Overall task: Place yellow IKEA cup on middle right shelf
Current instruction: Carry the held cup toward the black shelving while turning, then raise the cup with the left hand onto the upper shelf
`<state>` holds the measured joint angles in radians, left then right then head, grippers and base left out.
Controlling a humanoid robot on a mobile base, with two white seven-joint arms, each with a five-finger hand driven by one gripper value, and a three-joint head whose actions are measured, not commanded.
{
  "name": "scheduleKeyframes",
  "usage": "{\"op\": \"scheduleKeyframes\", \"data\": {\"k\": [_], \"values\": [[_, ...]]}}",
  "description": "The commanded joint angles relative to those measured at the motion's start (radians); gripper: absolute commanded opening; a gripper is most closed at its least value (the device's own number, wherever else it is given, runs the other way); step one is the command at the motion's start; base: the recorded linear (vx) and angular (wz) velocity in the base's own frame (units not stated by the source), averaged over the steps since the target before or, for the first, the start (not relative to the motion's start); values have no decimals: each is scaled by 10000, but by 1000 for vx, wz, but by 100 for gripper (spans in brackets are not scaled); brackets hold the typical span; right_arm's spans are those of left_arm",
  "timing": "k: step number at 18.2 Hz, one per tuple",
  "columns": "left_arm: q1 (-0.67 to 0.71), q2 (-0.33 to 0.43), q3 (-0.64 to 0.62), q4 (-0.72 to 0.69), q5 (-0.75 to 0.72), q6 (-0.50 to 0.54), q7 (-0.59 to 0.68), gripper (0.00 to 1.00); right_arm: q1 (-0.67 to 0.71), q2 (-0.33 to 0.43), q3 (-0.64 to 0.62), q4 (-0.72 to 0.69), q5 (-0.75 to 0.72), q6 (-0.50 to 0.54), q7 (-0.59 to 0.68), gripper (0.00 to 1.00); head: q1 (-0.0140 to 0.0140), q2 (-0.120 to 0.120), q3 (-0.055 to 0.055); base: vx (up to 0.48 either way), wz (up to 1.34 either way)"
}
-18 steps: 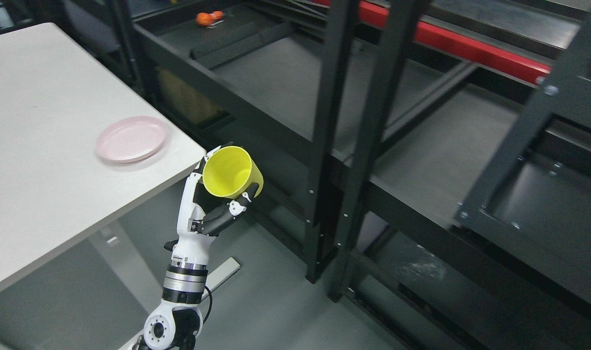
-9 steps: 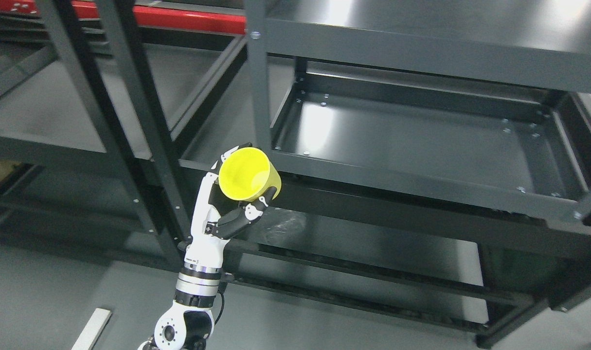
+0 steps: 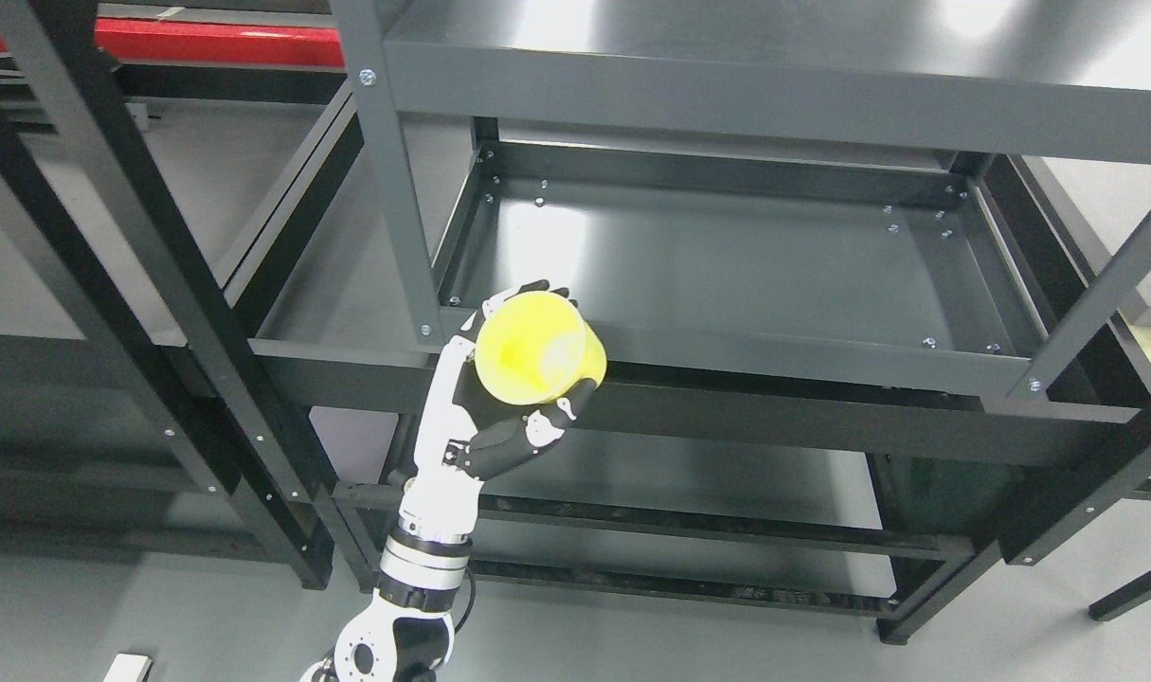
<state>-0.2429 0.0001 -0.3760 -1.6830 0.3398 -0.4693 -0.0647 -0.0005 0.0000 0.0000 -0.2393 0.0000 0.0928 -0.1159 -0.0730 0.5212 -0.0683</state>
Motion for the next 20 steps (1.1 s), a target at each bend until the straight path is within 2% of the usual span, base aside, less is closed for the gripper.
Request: {"op": "scheduleKeyframes", "data": {"k": [1, 5, 13, 16, 20], "values": [[-775, 174, -1638, -810, -8, -170, -13, 1, 143, -175, 169, 0, -245, 7, -7, 99, 0, 0, 0, 77, -129], [-1863, 174, -1962, -918, -70, -185, -28, 1, 143, -175, 169, 0, -245, 7, -7, 99, 0, 0, 0, 79, -187], [-5849, 174, -2483, -643, 205, 151, 94, 0, 143, -175, 169, 0, -245, 7, -7, 99, 0, -1, 0, 78, -79], [-7659, 174, -2422, -138, 1047, 947, 247, 0, 143, -175, 169, 0, -245, 7, -7, 99, 0, -1, 0, 91, 96], [-8951, 174, -2407, 614, 2993, 3199, 1242, 0, 143, -175, 169, 0, -245, 7, -7, 99, 0, -1, 0, 104, 206]]}}
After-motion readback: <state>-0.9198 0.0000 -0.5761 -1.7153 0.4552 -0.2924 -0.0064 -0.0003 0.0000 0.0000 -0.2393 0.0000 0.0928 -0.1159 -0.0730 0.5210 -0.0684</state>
